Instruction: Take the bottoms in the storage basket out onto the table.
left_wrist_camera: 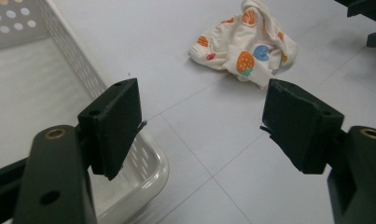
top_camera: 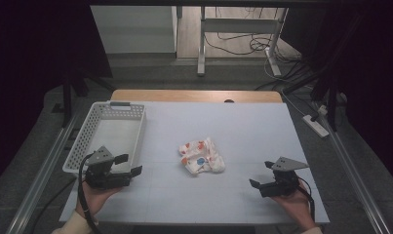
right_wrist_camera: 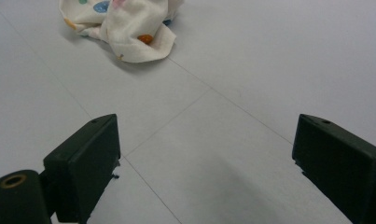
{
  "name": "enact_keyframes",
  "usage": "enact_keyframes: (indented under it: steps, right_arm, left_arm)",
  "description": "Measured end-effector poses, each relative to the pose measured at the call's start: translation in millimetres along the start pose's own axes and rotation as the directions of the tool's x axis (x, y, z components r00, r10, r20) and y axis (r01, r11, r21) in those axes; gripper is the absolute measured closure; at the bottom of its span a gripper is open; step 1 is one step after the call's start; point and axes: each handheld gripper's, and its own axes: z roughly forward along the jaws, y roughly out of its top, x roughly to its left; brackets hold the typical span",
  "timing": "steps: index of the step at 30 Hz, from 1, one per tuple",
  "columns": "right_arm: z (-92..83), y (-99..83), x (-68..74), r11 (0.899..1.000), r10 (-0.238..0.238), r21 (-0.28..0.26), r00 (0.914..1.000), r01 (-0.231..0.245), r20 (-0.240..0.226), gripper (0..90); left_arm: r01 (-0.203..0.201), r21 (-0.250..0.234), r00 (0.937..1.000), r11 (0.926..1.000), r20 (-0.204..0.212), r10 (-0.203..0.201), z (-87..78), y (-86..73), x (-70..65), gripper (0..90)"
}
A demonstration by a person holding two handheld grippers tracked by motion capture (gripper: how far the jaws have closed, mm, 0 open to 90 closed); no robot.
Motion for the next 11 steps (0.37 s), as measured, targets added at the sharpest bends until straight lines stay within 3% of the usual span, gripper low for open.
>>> enact_keyframes:
  steps: [11]
  right_arm:
    - [-1.1,1.5,1.5,1.000,-0.003,-0.012,1.0000,0.003,-0.001,7.8]
  left_arm:
    - [0.010,-0.001,0.9999,0.9999,-0.003,-0.010,-1.3,0.5,0.9,25.3]
